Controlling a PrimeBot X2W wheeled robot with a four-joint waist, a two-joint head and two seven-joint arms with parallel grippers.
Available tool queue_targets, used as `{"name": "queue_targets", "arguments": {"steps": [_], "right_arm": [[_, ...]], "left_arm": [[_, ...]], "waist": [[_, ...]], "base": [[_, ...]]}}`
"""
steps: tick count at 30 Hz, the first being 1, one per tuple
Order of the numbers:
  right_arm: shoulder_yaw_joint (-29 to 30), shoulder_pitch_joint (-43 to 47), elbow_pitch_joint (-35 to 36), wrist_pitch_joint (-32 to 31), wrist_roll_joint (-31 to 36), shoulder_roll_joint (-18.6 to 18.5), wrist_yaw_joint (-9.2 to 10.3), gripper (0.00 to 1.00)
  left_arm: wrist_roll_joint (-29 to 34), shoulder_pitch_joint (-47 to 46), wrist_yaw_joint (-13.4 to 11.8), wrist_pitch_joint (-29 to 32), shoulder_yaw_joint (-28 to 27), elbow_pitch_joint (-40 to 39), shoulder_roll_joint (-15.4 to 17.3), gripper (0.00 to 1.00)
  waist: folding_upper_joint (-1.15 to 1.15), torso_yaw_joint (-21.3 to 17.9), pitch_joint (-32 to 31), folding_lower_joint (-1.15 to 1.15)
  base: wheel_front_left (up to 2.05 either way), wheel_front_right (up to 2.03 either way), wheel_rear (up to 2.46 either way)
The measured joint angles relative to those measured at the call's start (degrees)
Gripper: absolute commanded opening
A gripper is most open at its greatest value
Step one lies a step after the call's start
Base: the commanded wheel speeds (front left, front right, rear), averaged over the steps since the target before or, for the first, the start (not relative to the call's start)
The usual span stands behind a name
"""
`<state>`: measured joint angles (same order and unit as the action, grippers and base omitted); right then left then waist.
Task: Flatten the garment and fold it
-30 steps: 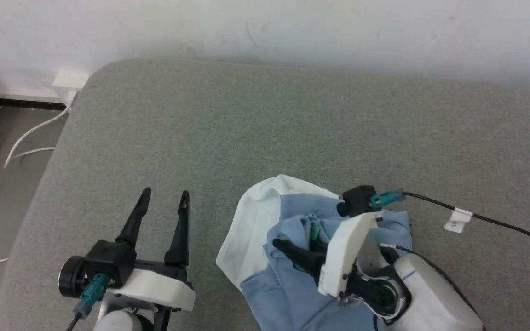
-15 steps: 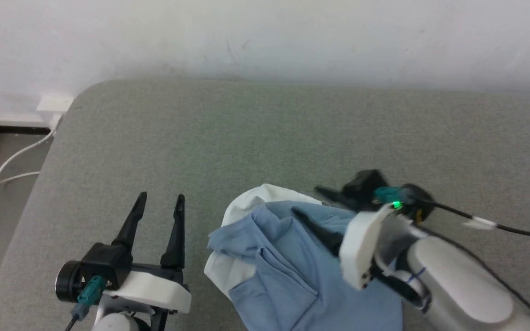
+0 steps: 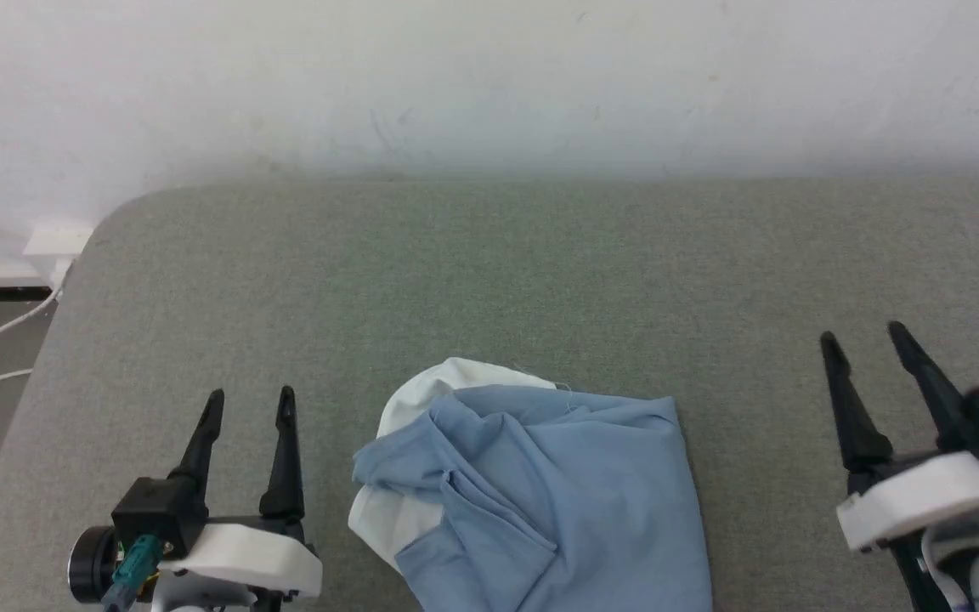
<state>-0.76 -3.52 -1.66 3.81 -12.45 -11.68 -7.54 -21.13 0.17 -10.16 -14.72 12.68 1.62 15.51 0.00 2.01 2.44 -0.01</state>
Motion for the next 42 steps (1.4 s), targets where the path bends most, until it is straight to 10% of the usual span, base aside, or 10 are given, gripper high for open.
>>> {"name": "queue_targets", "arguments": {"steps": [17,28,34,42], "right_arm": [[11.5,12.0,13.6,-5.2,-5.4,8.5,0.00,1.00],[29.8,9.4,-1.0,-37.8,-20.8,5.9,0.01,1.00],[28.0,5.9,-10.1,-53.7,-32.0,8.4,0.01,1.00],[13.2,-1.4,-20.5,-53.7,-52.5,8.7,0.01,1.00]], "left_arm": [[-0.7,1.1,0.9,0.0,-1.9,1.9,-0.5,1.00],[-1.1,1.0,3.2,0.0,-2.8,2.5,-3.3,1.00],[-0.6,0.8,4.6,0.0,-3.3,3.4,-4.7,1.00],[0.6,-0.2,6.1,0.0,-4.1,4.6,-6.4,1.00]], "waist": [[0.00,-1.6,0.1,0.01],[0.00,1.4,1.0,0.01],[0.00,3.6,1.1,0.00],[0.00,5.5,1.8,0.01]], "base": [[0.00,0.00,0.00],[0.00,0.00,0.00],[0.00,0.00,0.00],[0.00,0.00,0.00]]}}
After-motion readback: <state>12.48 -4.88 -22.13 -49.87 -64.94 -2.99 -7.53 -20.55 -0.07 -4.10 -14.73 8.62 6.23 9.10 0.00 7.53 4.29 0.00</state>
